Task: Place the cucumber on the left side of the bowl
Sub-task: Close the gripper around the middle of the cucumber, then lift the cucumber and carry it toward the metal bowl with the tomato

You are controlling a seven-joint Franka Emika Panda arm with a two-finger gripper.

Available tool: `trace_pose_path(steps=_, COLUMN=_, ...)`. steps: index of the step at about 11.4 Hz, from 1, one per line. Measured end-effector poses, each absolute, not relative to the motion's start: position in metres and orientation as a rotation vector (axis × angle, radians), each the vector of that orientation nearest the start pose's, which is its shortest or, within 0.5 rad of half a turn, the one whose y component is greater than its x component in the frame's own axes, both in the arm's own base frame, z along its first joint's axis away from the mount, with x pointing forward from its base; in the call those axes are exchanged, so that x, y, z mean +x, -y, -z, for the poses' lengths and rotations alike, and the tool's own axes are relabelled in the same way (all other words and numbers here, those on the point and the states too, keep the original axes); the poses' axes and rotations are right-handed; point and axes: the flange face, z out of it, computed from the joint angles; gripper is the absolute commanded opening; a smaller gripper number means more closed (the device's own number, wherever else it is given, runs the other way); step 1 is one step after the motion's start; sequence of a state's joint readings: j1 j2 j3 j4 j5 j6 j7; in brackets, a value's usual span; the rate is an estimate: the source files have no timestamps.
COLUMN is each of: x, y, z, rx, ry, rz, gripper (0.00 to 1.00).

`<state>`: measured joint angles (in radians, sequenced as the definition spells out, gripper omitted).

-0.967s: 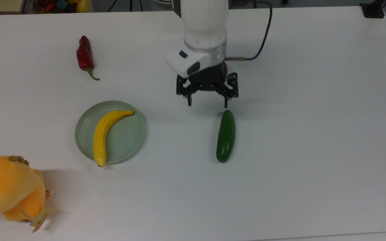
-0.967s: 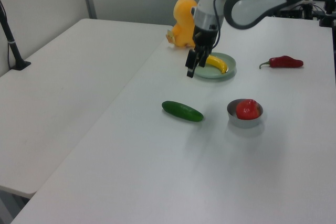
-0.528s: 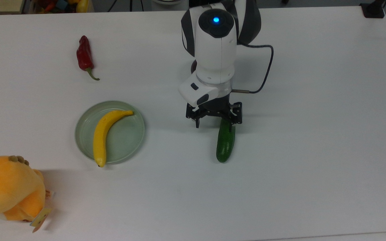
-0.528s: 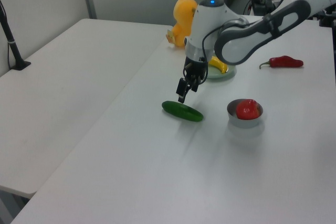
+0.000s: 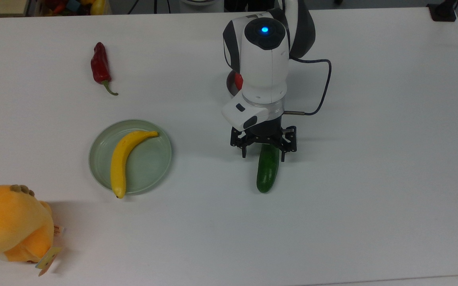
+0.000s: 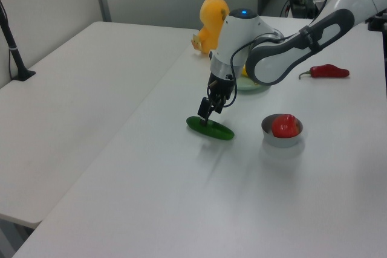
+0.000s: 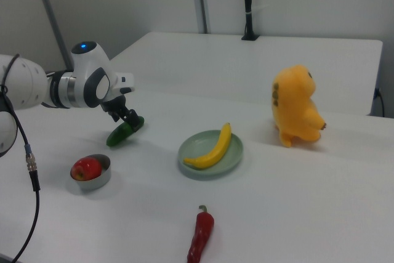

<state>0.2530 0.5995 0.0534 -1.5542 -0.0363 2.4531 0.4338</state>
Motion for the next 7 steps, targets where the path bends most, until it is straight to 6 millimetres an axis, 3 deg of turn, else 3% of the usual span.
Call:
trace_pose_path(steps=2, x=0.696, y=-0.215, z=-0.325, rx=-3.006, ry=-0.161, rz=0.423, gripper=1.00)
trace_pose_path(steps=3, x=0.695, y=-0.216, z=-0.323, rx=-3.024, ry=-0.135, rz=0.431, gripper=0.88)
trace_pose_path(steps=4, x=0.694, y=-0.219, z=-0.320, rx=-3.037, ry=-0.109, rz=0.433, gripper=0.63)
trace_pose_path(steps=6, x=0.691, y=-0.229, z=-0.316, rx=-3.050, ry=-0.059, rz=0.435, gripper=0.26)
trace_pose_path(steps=7, x=0.690, y=-0.232, z=-0.315, rx=-3.058, ry=-0.037, rz=0.441, gripper=0.14)
